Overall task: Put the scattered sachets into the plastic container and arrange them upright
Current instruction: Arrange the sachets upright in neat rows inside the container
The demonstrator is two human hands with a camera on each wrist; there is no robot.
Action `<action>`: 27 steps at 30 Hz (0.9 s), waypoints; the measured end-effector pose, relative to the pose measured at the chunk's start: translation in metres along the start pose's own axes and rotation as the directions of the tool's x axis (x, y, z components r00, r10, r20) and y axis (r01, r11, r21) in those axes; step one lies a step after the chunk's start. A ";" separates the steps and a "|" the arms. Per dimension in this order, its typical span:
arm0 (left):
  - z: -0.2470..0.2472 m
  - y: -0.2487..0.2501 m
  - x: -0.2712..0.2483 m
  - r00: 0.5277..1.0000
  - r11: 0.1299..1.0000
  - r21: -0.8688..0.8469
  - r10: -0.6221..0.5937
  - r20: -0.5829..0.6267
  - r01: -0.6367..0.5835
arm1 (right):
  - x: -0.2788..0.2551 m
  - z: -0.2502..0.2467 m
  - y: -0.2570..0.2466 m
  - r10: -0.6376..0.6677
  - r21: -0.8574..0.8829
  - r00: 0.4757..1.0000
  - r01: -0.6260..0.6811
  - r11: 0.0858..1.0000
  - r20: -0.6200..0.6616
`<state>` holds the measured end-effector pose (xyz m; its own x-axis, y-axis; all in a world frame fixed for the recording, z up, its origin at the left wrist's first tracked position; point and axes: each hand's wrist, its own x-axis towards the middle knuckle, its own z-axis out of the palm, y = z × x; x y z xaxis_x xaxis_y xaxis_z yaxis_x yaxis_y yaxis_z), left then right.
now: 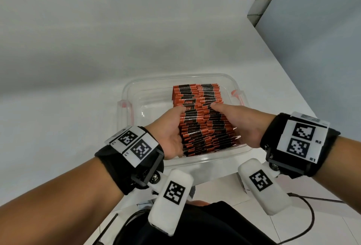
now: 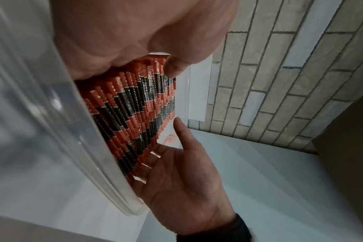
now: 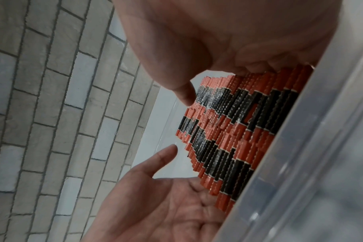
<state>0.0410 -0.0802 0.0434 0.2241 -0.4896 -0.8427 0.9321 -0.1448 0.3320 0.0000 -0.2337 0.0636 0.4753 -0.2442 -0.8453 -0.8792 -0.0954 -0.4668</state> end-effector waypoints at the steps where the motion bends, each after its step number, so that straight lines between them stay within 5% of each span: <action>1: -0.001 0.001 0.000 1.000 1.000 0.008 0.014 -0.012 -0.014 | 0.000 0.000 -0.001 0.002 0.008 1.000 -0.002 1.000 -0.009; 27: 0.000 0.012 0.000 0.979 0.984 -0.001 0.180 -0.091 -0.181 | 0.029 -0.008 -0.004 -0.131 0.148 0.983 0.150 0.978 -0.127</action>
<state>0.0519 -0.0817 0.0475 0.4130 -0.4271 -0.8044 0.8767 -0.0528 0.4782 0.0169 -0.2479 0.0426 0.5785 -0.3501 -0.7368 -0.7836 0.0126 -0.6212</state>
